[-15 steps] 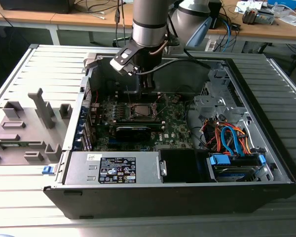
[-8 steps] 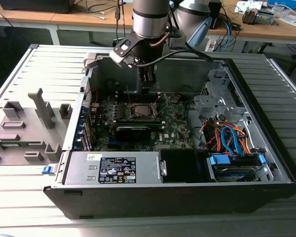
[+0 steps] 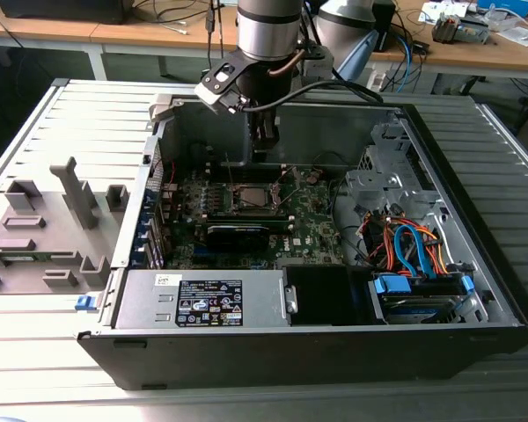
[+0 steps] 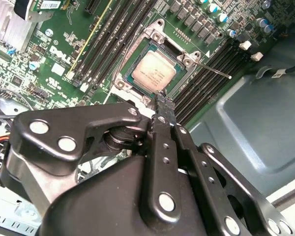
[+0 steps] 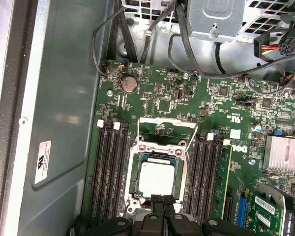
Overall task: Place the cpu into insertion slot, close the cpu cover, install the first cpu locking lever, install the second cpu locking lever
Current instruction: 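Place the cpu into insertion slot, then close the cpu cover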
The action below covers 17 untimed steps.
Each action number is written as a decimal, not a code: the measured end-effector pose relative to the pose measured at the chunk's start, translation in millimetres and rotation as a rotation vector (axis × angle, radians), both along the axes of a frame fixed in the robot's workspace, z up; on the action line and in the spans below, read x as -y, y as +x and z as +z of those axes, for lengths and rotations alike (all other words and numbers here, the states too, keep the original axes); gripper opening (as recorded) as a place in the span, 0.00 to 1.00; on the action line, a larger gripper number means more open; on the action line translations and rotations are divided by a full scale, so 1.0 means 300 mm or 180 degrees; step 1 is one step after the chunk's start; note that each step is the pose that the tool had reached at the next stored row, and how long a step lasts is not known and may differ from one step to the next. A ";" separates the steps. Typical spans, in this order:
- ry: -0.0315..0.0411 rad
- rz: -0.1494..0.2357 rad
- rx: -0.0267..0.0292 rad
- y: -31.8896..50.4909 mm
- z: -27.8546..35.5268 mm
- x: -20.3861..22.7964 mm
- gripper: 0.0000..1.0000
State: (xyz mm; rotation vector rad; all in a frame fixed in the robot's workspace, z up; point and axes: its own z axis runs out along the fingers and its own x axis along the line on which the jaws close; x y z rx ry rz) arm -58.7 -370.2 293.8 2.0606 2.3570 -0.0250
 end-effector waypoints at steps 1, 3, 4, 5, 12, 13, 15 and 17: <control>0.0000 0.0000 0.0000 0.000 0.000 0.000 0.11; 0.0000 0.0000 0.0000 0.000 0.000 0.000 0.11; 0.0000 0.0000 0.0000 0.000 0.000 0.000 0.11; -0.0001 0.0001 0.0000 0.000 0.001 0.002 0.11; 0.0000 0.0000 -0.0001 0.040 0.000 0.015 0.11; 0.0000 0.0000 -0.0001 0.051 0.000 0.016 0.11; 0.0000 0.0000 -0.0001 0.062 0.000 0.017 0.11; 0.0000 0.0000 -0.0001 0.076 -0.001 0.017 0.11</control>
